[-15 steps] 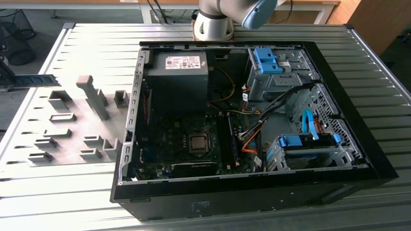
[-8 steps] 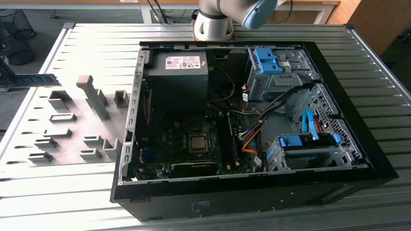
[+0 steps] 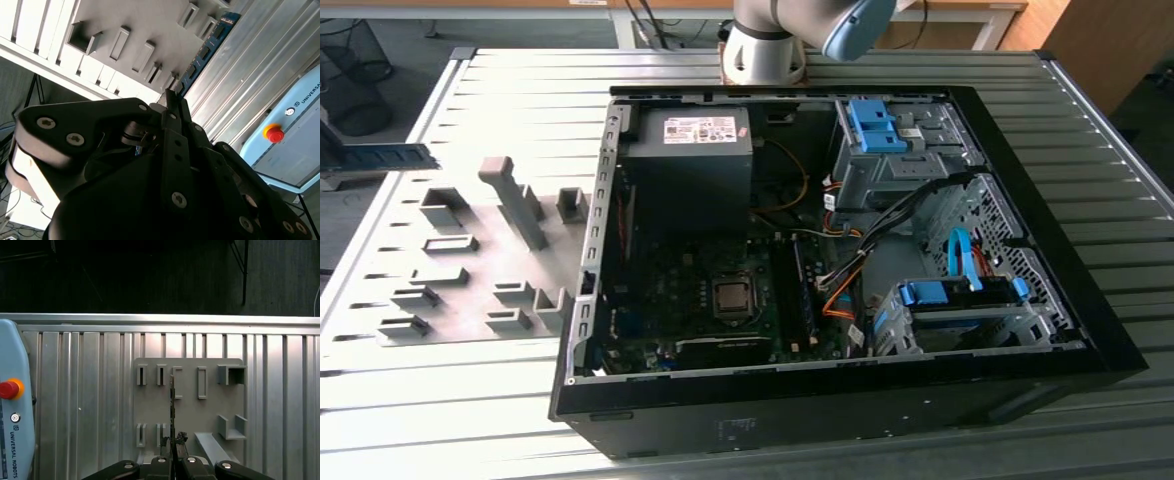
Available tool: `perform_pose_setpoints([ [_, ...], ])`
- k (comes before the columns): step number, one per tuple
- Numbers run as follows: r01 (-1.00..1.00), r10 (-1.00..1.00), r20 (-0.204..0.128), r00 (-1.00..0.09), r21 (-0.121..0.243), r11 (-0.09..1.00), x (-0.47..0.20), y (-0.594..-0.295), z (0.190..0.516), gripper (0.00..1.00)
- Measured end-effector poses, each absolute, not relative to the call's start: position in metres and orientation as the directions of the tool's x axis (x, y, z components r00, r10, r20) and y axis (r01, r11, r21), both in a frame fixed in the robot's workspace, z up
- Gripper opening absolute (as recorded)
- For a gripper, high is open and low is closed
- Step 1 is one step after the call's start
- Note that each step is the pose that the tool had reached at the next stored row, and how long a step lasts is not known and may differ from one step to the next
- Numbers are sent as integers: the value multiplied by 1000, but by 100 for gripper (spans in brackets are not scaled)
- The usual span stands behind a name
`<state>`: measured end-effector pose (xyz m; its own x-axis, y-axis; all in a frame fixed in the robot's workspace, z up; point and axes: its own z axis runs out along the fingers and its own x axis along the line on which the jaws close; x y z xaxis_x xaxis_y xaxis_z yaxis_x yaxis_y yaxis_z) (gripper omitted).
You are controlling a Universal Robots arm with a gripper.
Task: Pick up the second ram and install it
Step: 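Pick up the second ram and move it above second insertion slot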
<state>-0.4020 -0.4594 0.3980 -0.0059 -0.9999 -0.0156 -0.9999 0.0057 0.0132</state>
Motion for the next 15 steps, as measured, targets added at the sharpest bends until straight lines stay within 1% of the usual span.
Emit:
perform_pose_setpoints([
  [15,-1000,-1000,-16,-6,13,6,-402,-459,419,14],
])
